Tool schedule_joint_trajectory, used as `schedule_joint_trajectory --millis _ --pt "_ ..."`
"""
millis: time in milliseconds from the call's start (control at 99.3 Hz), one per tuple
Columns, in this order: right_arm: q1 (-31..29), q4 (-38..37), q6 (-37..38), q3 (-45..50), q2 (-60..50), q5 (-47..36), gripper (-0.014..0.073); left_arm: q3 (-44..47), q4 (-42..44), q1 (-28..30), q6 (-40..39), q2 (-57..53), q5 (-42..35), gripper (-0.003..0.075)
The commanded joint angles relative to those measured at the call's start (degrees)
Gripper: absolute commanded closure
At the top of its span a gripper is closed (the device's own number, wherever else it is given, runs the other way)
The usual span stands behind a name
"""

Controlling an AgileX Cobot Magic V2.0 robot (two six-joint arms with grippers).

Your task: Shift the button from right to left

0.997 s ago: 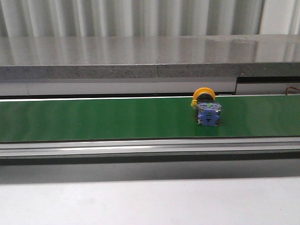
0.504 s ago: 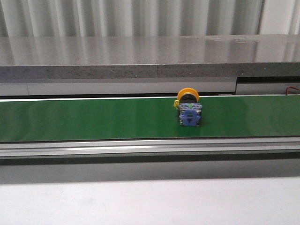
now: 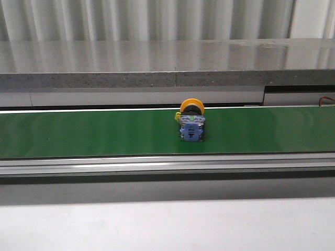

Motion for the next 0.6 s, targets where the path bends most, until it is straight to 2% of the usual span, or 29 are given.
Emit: schedule_joint_trajectory --millis 0,50,171,242,312,494,594 --pt "0.05 0.64 -0.40 -1.19 0.28 -3.49 0.0661 -1.99 -1.60 -0.35 -0.62 -0.19 -3.13 0.0624" --pt "0.05 0.64 -0.40 -1.19 0.28 -3.49 0.0661 -1.99 -2.00 -0.35 -0.62 -0.19 -2.85 0.0530" --pt "0.05 0.64 -0.40 -1.19 0.28 -3.49 0.0661 -1.99 -2.12 -0.35 -0.62 -0.19 -2.75 0.0227" --pt "0.05 0.64 -0.40 -1.19 0.28 -3.49 0.0661 -1.99 -2.12 -0.35 -0.62 -0.19 -2.75 0.0111" --pt "0.05 0.64 -0.40 -1.19 0.28 -3.49 0.0661 -1.99 -2.36 -0.35 -0.62 -0.19 -2.49 0.0064" --pt "0.05 0.64 -0.40 -1.19 0.28 -3.49 0.0661 -3.20 -7.39 -1.06 -0.62 0.74 -2.61 0.0064" --pt "0.05 0.64 -0.40 -1.19 0.28 -3.49 0.0661 -5.15 -8.41 -4.44 -0.74 3.05 -3.26 0.0064"
